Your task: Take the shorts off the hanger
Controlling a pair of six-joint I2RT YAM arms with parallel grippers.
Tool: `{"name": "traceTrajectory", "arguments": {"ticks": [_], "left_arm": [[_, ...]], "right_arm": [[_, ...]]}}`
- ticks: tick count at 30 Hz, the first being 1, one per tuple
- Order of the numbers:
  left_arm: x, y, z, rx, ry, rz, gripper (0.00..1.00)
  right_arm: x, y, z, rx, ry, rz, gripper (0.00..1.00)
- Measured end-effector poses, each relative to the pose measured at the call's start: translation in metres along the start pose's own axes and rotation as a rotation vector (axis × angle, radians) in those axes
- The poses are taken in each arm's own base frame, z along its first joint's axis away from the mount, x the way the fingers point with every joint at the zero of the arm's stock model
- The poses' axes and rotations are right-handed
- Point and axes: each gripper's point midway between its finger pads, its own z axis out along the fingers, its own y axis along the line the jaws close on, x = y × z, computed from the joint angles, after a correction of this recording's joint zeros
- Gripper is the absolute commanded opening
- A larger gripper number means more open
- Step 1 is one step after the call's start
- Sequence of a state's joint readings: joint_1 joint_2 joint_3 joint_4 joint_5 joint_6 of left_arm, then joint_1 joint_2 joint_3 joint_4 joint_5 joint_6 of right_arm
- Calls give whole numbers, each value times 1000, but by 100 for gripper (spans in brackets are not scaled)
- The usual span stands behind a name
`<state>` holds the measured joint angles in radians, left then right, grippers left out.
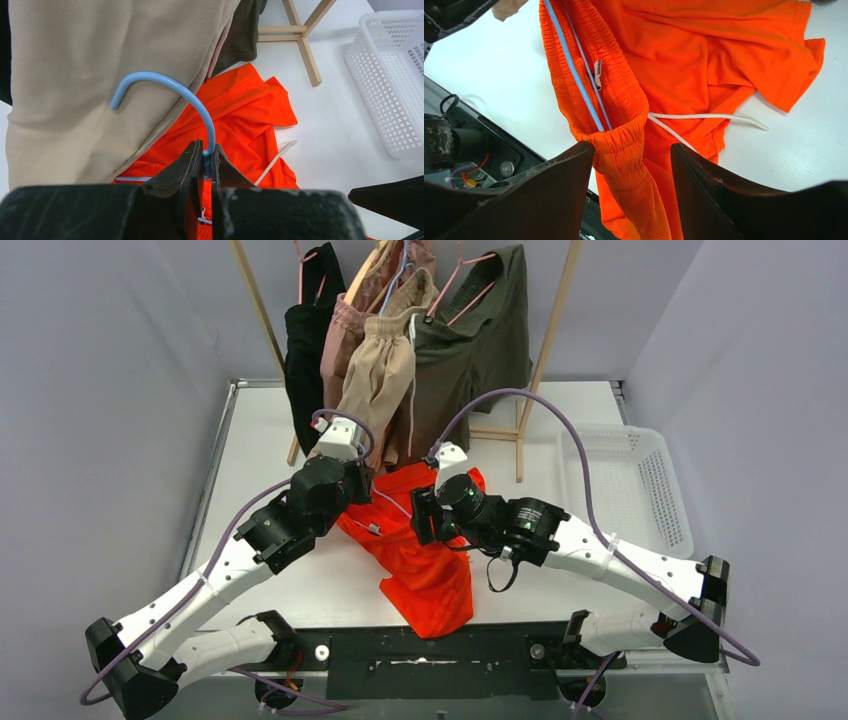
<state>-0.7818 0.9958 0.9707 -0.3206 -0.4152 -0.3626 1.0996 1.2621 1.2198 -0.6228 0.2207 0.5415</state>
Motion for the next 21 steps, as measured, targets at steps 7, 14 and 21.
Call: {"name": "traceTrajectory", "arguments": {"ticks": [7,14,21], "left_arm": [[0,4,1,-8,5,-4,0],[-2,14,5,-15,10,-20,0],[-3,21,8,2,25,-42,0]], "right_arm": [[1,7,8,-22,6,-7,13],[-1,14,8,-71,-21,13,1],[-2,12,8,-71,-40,31,0]]}}
